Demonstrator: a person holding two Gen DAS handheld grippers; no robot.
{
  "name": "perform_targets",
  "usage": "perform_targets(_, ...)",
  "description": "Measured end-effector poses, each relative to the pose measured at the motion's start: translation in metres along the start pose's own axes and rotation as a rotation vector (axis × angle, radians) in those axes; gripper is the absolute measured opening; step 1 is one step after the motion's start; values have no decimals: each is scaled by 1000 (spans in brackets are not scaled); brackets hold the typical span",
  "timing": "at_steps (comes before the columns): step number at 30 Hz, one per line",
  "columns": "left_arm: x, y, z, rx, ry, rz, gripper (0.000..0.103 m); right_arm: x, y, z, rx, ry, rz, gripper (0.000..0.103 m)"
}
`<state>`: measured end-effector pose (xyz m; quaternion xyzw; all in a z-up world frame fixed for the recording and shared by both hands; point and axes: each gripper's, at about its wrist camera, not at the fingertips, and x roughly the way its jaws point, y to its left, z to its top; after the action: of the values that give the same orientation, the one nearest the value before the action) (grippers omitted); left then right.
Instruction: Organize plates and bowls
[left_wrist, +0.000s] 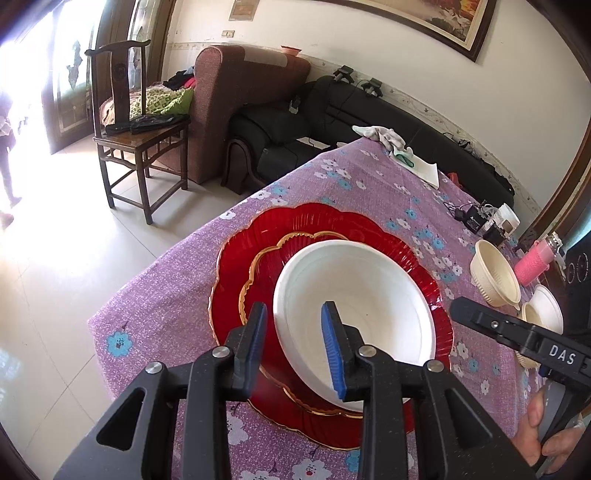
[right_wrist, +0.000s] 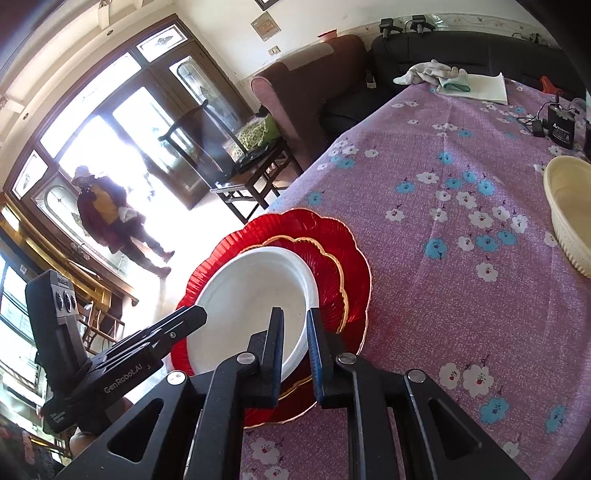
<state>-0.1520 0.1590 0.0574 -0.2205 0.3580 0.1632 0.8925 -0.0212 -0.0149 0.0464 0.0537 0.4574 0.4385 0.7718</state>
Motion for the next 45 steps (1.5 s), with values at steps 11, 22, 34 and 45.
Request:
perform_targets(11,-19,-42,-4,91,-27,-57,33,-73,-67,12,136,-114,-99,17)
perform_targets(22,-9,-94,-23,217,42,-135,33,-72,-165,52,149,-37,-395,46)
perform_targets(34,1,-108,-32,246,78,-155,33,-47,-154,49,-17,44,-506,17)
perform_targets(45,9,-125,-34,263,112,-185,34,-102,-39,-52,-509,111,-282,19)
